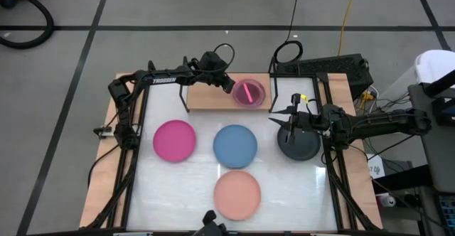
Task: Place and stack plates onto a shelf
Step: Put the black plate on the shelf
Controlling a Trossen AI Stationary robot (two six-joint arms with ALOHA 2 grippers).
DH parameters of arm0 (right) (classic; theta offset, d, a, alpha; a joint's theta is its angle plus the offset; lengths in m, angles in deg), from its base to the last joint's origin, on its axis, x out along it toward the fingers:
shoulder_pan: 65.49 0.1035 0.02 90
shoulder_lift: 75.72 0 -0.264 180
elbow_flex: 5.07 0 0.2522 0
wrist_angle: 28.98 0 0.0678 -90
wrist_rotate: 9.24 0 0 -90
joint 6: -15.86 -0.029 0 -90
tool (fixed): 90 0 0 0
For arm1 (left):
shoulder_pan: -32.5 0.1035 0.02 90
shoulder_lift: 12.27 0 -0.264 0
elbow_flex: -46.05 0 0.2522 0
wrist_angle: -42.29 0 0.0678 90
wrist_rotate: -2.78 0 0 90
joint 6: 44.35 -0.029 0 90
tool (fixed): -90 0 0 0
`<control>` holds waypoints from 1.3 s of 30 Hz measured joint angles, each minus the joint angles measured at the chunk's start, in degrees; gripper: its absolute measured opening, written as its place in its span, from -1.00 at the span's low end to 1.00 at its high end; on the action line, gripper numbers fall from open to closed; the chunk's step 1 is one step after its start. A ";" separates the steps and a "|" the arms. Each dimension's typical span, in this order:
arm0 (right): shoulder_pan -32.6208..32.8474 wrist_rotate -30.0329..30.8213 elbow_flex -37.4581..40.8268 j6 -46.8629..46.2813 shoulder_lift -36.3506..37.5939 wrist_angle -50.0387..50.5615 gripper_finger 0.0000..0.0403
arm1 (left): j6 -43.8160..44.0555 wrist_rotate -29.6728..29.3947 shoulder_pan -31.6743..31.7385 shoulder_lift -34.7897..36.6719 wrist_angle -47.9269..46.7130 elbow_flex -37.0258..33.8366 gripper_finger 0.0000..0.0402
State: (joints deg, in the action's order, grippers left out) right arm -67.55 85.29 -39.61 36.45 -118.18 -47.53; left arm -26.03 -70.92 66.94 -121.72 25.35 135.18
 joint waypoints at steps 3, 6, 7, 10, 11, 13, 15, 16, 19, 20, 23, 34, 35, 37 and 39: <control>0.00 -0.02 0.00 -0.32 0.00 0.00 -0.59 | -0.04 -2.95 -0.19 0.00 1.02 0.00 -0.69; 0.00 -0.02 0.00 -0.39 0.00 0.00 -0.59 | -0.06 -3.99 -0.54 0.00 2.75 0.00 -0.69; 0.02 -0.02 0.00 -0.39 0.00 0.00 -0.59 | -0.08 -3.99 -0.74 0.00 2.95 0.02 -0.69; 0.02 -0.02 0.00 -0.39 0.00 -0.01 -0.59 | 0.14 -3.86 -1.64 0.00 2.49 0.02 -0.69; 0.02 -0.02 0.00 -0.39 0.00 0.00 -0.59 | 0.75 -3.22 -1.89 0.00 2.66 0.02 -0.69; 0.02 -0.02 0.00 -0.52 0.00 0.16 -0.59 | 1.51 0.69 -2.05 0.71 3.89 0.02 -0.69; 0.02 -0.02 0.00 -1.17 0.00 0.53 -0.59 | 1.80 4.87 -1.84 2.90 5.86 0.00 -0.69; 0.02 -0.02 0.00 -1.43 0.00 0.67 -0.59 | 2.14 5.94 -1.77 4.63 7.05 0.00 -0.69; 0.02 0.01 0.00 -1.50 0.00 0.83 -0.59 | 0.65 6.36 -1.69 10.81 8.94 0.06 -0.69; 0.02 0.03 0.00 -1.50 0.00 0.85 -0.59 | -0.85 6.29 -1.73 13.00 9.17 0.07 -0.69; 0.02 0.07 0.00 -1.50 0.01 0.84 -0.59 | -5.04 4.90 -2.68 19.79 9.44 0.07 -0.69; 0.02 0.12 0.00 -1.94 0.02 0.89 -0.59 | -17.47 -3.34 -18.83 34.13 7.79 0.07 -0.69; 0.02 0.12 0.00 -2.06 0.01 0.92 -0.59 | -19.67 -3.90 -20.76 34.75 7.61 0.07 -0.69; 0.02 0.12 0.00 -2.88 0.02 1.09 -0.59 | -23.58 -6.62 -24.73 36.31 7.52 0.07 -0.69; 0.02 0.12 0.00 -3.35 0.01 1.47 -0.59 | -26.51 -10.00 -28.20 37.95 7.32 0.07 -0.69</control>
State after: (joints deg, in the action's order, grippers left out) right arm -67.53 85.40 -39.61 33.10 -118.17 -46.07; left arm -52.53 -80.91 38.75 -83.78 32.67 135.25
